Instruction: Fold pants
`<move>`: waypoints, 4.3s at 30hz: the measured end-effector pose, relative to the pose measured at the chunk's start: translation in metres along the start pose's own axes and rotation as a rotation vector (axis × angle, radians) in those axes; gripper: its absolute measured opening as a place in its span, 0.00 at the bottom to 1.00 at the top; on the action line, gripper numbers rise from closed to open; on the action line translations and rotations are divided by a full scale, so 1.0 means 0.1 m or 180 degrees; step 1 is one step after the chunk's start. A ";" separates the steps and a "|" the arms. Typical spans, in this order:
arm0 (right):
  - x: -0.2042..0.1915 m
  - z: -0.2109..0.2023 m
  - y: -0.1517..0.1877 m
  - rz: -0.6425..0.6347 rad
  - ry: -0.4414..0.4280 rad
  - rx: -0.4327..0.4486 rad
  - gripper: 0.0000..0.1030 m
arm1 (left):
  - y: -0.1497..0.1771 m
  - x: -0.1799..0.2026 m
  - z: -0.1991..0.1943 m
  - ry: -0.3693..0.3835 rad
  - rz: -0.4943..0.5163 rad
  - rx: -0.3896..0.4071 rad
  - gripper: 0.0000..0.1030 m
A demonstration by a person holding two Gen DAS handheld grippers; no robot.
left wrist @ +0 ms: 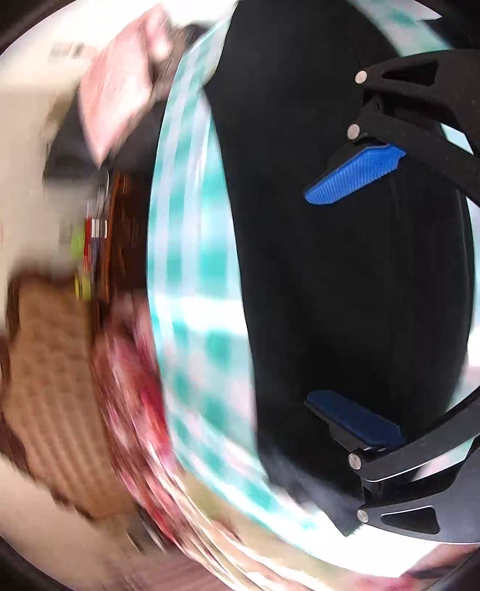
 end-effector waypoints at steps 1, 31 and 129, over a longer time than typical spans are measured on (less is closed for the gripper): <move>0.12 0.09 0.00 0.0023 0.0132 -0.0025 0.91 | -0.03 0.20 0.13 0.0036 0.0146 -0.0081 0.98; -0.23 1.07 -0.43 -0.0021 -0.0227 -0.0712 0.95 | 0.01 -1.30 0.79 -0.0192 -0.0763 -0.0707 0.98; -4.10 -0.21 -1.98 -0.0305 -0.3162 -0.1178 0.18 | 0.83 -0.14 -0.68 -0.0737 0.0204 0.0976 0.99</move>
Point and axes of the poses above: each gripper's, at about its wrist camera, not at the fingertips, and z roughly the way its jaws point, x to its right, y to its underside, the point moved 5 cm from there along z, roughly the way its jaws point, and after that the axes turned 7 degrees about y, right-handed, at the moved point
